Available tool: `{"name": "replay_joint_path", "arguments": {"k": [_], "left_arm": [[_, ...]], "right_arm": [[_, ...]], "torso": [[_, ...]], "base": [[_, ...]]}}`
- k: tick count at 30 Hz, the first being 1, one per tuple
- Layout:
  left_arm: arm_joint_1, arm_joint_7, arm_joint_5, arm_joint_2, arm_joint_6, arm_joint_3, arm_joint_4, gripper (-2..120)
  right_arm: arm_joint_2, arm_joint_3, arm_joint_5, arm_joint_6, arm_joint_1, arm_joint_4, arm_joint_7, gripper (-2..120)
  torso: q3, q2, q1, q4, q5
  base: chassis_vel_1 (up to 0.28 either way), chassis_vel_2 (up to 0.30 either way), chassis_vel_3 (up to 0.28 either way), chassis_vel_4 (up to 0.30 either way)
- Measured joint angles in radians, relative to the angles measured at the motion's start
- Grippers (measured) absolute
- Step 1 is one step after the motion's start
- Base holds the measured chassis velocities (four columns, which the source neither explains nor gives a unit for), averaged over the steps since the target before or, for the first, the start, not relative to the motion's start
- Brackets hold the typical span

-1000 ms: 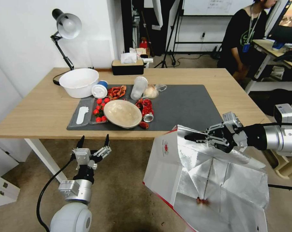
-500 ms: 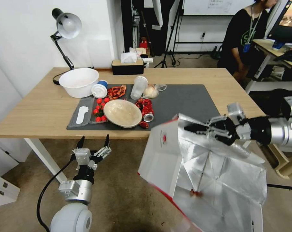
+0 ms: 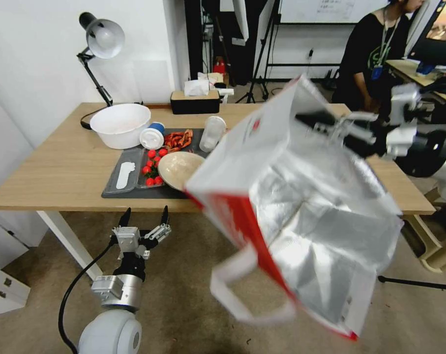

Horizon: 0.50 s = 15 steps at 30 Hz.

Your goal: Pick up the food delivery bag from the floor and place it on the table.

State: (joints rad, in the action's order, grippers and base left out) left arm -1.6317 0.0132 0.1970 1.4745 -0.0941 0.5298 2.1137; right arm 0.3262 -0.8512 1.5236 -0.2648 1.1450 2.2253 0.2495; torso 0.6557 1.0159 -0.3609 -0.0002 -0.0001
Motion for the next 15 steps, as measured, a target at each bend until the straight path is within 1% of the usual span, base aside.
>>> {"name": "replay_joint_path", "arguments": {"k": [1, 3, 4, 7, 13, 15], "left_arm": [[0.000, 0.000, 0.000, 0.000, 0.000, 0.000, 0.000, 100], [-0.001, 0.000, 0.000, 0.000, -0.001, 0.000, 0.000, 100], [-0.001, 0.000, 0.000, 0.000, -0.001, 0.000, 0.000, 100], [-0.002, -0.001, -0.001, 0.000, -0.001, 0.000, 0.002, 100], [-0.004, -0.002, -0.004, 0.003, -0.002, -0.002, 0.004, 100], [-0.006, -0.002, -0.006, 0.003, -0.003, -0.003, 0.004, 100]], "right_arm": [[0.000, 0.000, 0.000, 0.000, 0.000, 0.000, 0.000, 0], [0.029, 0.010, 0.013, 0.014, -0.025, -0.001, -0.093, 0], [0.029, 0.010, 0.013, 0.014, -0.025, -0.001, -0.093, 0], [0.077, 0.027, 0.019, 0.037, -0.045, -0.014, -0.211, 0], [0.119, 0.038, 0.003, 0.057, -0.016, -0.028, -0.268, 0], [0.145, 0.045, -0.005, 0.060, -0.008, -0.033, -0.289, 0]], "torso": [[0.000, 0.000, 0.000, 0.0000, 0.0000], [0.000, 0.000, 0.000, 0.0000, 0.0002], [0.000, 0.000, 0.000, 0.0000, 0.0002], [0.000, -0.001, 0.000, 0.0001, 0.0002], [0.000, -0.001, 0.000, -0.0001, 0.0002], [-0.001, -0.001, 0.000, 0.0000, 0.0001]], "base": [[0.000, 0.000, 0.000, 0.000], [0.000, 0.000, 0.000, 0.000], [0.000, 0.000, 0.000, 0.000], [0.000, 0.000, 0.000, 0.000], [0.000, 0.000, 0.000, 0.000], [0.000, 0.000, 0.000, 0.000]]}}
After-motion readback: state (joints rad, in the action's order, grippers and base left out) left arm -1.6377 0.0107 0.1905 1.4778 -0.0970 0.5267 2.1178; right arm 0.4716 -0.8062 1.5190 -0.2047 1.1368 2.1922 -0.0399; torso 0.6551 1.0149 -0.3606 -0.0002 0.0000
